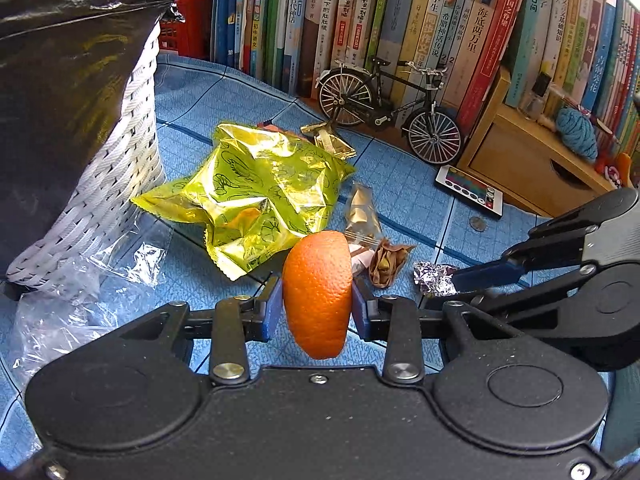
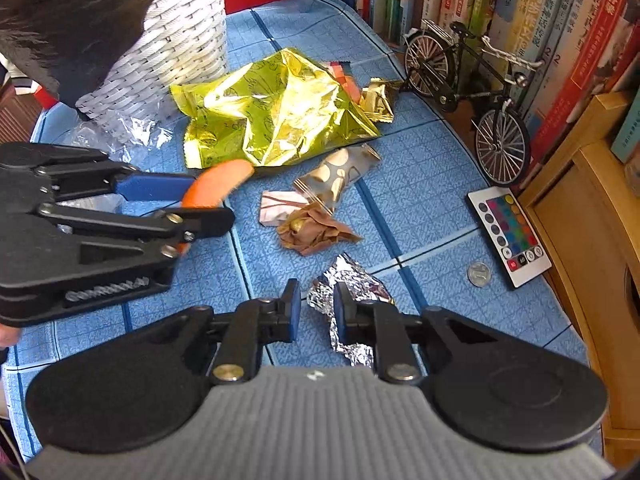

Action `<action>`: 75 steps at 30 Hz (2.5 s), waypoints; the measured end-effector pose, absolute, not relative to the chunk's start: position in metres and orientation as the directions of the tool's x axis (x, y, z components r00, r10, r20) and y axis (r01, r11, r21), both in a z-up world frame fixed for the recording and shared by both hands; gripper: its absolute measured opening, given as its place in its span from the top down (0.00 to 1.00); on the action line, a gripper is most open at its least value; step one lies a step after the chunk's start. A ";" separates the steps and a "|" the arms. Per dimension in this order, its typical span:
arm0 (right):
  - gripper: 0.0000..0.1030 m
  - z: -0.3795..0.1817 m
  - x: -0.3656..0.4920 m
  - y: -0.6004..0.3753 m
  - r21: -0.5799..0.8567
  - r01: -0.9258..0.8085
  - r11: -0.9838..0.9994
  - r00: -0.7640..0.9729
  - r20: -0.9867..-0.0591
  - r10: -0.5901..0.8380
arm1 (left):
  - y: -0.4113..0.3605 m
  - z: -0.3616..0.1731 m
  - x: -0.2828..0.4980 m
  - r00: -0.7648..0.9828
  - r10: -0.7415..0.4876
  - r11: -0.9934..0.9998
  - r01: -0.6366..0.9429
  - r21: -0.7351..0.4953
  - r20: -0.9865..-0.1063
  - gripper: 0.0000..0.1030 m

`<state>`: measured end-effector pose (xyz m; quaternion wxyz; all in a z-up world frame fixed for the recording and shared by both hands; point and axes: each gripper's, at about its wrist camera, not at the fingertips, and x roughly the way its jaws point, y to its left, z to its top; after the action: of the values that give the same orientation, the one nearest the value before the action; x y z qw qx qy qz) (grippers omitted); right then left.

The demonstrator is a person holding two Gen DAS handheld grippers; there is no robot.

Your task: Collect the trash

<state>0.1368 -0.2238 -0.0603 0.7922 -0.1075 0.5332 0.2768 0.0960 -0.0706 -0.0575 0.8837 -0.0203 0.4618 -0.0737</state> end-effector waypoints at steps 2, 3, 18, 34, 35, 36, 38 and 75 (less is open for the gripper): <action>0.34 -0.062 0.135 -0.226 0.110 -0.541 0.834 0.303 -0.900 0.315 | -0.070 -0.056 0.095 0.565 -0.146 0.989 0.112 -0.100 -0.812 0.67; 0.31 -0.063 0.134 -0.227 0.102 -0.539 0.836 0.315 -0.896 0.313 | -0.070 -0.056 0.094 0.566 -0.145 0.989 0.113 -0.098 -0.811 0.67; 0.35 -0.088 0.154 -0.236 0.069 -0.492 0.868 0.251 -0.943 0.217 | -0.068 -0.047 0.092 0.578 -0.148 0.988 0.127 -0.090 -0.802 0.67; 0.92 -0.029 0.154 -0.208 0.116 -0.504 0.856 0.325 -0.893 0.312 | -0.069 0.012 0.089 0.695 -0.156 0.986 0.148 -0.073 -0.701 0.67; 0.92 -0.025 0.157 -0.209 0.117 -0.502 0.857 0.336 -0.887 0.318 | -0.068 0.017 0.088 0.705 -0.160 0.986 0.149 -0.077 -0.690 0.67; 0.92 -0.021 0.158 -0.209 0.117 -0.501 0.857 0.344 -0.882 0.322 | -0.067 0.024 0.088 0.716 -0.162 0.986 0.150 -0.077 -0.679 0.67; 0.92 -0.011 0.162 -0.209 0.123 -0.493 0.862 0.361 -0.872 0.331 | -0.067 0.035 0.086 0.737 -0.161 0.986 0.149 -0.075 -0.656 0.67; 0.86 0.079 0.171 -0.164 0.233 -0.542 0.807 0.426 -0.752 0.503 | 0.028 0.140 0.075 0.878 0.003 0.985 -0.085 -0.149 -0.479 0.67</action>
<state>0.1713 -0.1644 0.0786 0.8441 -0.0223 0.4372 0.3096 0.0749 0.0278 0.1397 0.9653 -0.0832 0.2464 0.0226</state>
